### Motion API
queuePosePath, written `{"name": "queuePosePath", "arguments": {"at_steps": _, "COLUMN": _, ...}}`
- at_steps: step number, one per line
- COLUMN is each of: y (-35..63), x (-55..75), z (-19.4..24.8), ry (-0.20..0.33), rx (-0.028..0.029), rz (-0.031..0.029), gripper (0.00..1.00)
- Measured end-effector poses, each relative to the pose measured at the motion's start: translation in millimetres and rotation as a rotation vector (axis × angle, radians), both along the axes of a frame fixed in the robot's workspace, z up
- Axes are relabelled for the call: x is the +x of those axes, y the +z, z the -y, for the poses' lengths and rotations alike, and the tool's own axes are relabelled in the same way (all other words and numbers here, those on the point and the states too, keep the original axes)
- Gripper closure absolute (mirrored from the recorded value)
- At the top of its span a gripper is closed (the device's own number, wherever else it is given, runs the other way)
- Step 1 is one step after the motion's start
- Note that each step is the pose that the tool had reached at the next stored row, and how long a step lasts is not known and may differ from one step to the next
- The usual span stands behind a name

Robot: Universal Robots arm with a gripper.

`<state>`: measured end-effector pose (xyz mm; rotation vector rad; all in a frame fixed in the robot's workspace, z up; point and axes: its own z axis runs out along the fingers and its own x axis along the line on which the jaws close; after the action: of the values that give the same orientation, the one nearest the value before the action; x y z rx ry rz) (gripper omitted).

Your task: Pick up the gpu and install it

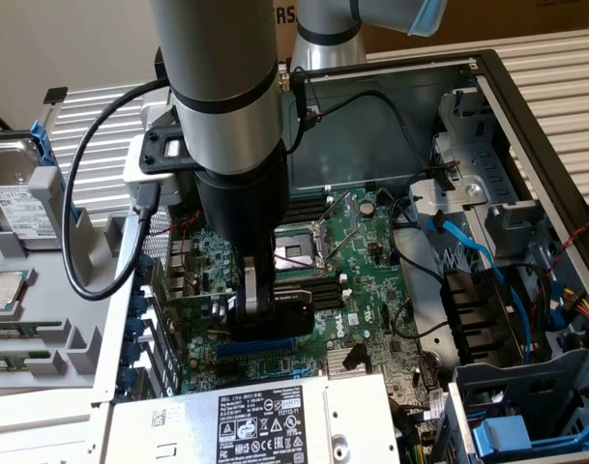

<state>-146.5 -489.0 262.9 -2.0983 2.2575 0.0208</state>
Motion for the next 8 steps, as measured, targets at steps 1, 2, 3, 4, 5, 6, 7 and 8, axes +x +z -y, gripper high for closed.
{"name": "queuePosePath", "arguments": {"at_steps": 1, "y": 0.0, "x": 0.0, "z": 0.0, "ry": 0.000, "rx": -0.0013, "rz": 0.0001, "gripper": 0.73}}
{"name": "queuePosePath", "arguments": {"at_steps": 2, "y": 0.0, "x": 0.0, "z": 0.0, "ry": 0.000, "rx": -0.0025, "rz": 0.0004, "gripper": 0.73}}
{"name": "queuePosePath", "arguments": {"at_steps": 3, "y": 0.0, "x": 0.0, "z": 0.0, "ry": 0.000, "rx": -0.0029, "rz": 0.0011, "gripper": 0.73}}
{"name": "queuePosePath", "arguments": {"at_steps": 4, "y": 0.0, "x": 0.0, "z": 0.0, "ry": 0.000, "rx": -0.0030, "rz": 0.0018, "gripper": 0.73}}
{"name": "queuePosePath", "arguments": {"at_steps": 5, "y": 0.0, "x": 0.0, "z": 0.0, "ry": 0.000, "rx": -0.0030, "rz": 0.0025, "gripper": 0.73}}
{"name": "queuePosePath", "arguments": {"at_steps": 6, "y": 0.0, "x": 0.0, "z": 0.0, "ry": 0.000, "rx": -0.0029, "rz": 0.0035, "gripper": 0.73}}
{"name": "queuePosePath", "arguments": {"at_steps": 7, "y": 0.0, "x": 0.0, "z": 0.0, "ry": 0.000, "rx": -0.0030, "rz": 0.0043, "gripper": 0.73}}
{"name": "queuePosePath", "arguments": {"at_steps": 8, "y": 0.0, "x": 0.0, "z": 0.0, "ry": 0.000, "rx": -0.0030, "rz": 0.0047, "gripper": 0.73}}
